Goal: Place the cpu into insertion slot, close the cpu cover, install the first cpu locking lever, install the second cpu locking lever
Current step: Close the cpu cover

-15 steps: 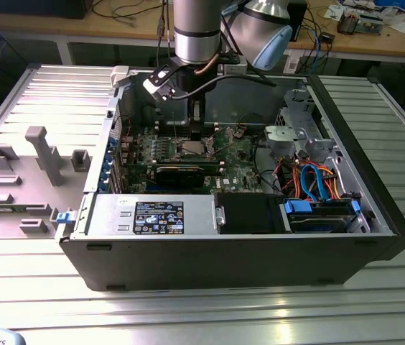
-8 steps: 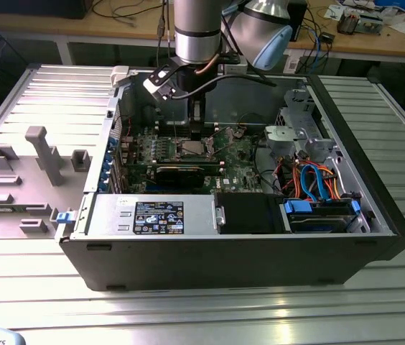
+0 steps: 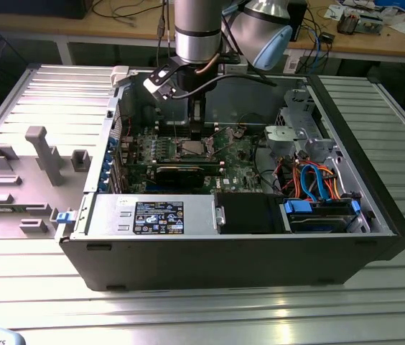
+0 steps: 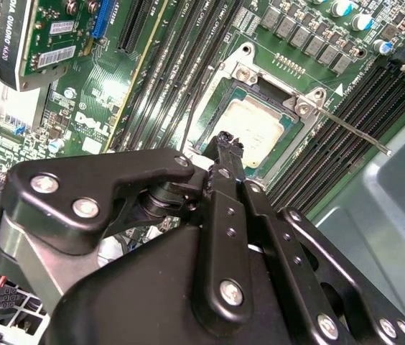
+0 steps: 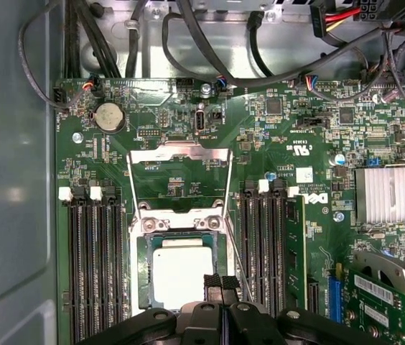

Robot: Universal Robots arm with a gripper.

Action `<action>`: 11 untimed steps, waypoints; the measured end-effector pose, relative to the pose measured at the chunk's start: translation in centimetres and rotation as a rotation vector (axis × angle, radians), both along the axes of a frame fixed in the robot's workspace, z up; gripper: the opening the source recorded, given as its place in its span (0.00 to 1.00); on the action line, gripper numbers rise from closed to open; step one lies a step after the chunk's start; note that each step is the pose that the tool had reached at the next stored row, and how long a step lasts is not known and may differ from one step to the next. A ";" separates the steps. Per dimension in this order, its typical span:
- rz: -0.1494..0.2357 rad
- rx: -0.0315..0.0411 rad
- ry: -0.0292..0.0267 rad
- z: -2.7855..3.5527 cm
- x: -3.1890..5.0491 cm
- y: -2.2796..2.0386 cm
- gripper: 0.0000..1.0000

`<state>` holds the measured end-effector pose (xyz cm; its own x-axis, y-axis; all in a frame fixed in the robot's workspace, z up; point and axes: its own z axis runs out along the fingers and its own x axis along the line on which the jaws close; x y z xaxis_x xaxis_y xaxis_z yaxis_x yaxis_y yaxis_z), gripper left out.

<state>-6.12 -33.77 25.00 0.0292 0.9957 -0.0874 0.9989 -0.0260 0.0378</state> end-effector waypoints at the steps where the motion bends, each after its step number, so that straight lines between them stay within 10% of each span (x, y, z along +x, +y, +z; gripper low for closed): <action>1: 0.000 -0.0003 0.0000 0.04 0.00 0.00 0.11; 11: 0.000 -0.0031 0.0065 0.64 0.23 0.00 0.11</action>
<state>-5.90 -33.77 25.65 0.0289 0.9955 -0.0906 0.9992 -0.0261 0.0314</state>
